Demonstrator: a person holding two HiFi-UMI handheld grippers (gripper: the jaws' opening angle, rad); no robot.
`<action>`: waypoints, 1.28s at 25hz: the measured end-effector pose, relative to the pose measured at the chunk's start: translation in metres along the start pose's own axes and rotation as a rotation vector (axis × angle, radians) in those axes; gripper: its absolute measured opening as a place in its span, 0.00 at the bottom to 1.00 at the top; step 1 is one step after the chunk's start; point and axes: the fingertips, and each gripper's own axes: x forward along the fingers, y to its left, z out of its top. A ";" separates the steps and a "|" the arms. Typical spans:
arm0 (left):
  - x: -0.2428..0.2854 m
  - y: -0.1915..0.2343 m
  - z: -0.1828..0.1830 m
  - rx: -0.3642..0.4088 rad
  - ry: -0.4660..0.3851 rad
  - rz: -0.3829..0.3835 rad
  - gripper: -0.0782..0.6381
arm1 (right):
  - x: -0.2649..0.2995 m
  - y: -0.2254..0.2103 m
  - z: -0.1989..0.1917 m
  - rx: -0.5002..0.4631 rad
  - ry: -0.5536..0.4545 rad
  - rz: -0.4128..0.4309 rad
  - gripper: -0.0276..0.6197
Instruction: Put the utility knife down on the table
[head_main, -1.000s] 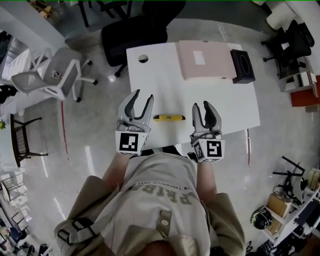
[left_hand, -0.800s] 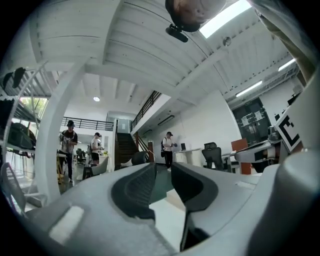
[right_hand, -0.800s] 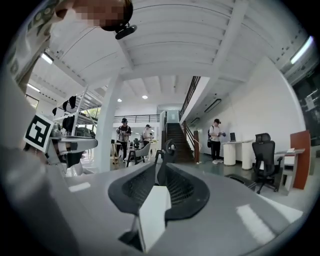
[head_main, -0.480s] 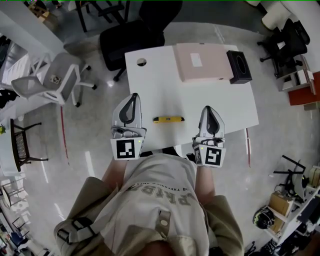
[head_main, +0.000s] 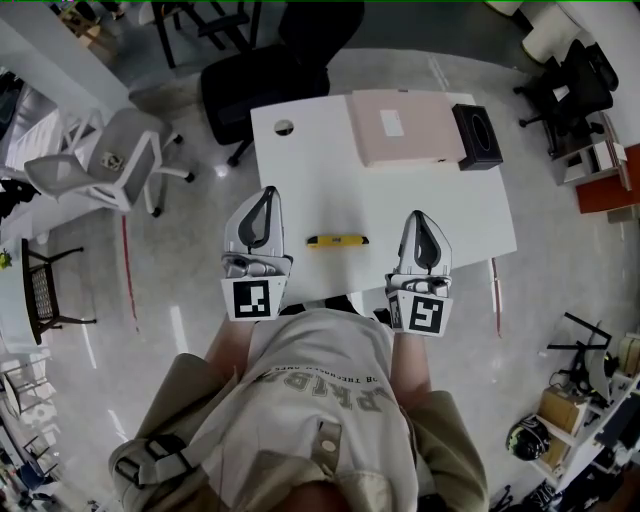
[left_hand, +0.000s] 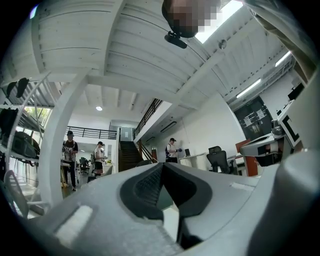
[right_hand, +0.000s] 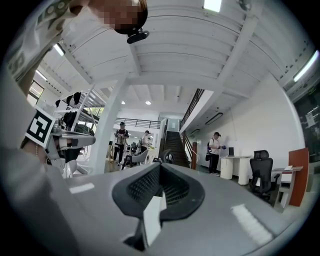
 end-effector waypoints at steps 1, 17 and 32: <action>0.001 0.000 0.000 0.002 0.001 -0.002 0.12 | 0.001 -0.001 0.001 -0.001 0.000 -0.001 0.05; 0.006 -0.009 -0.007 0.008 0.022 -0.040 0.12 | 0.011 0.012 0.004 -0.052 0.051 -0.012 0.04; 0.006 -0.012 -0.012 0.009 0.042 -0.033 0.12 | 0.008 0.004 0.007 -0.074 0.039 -0.019 0.04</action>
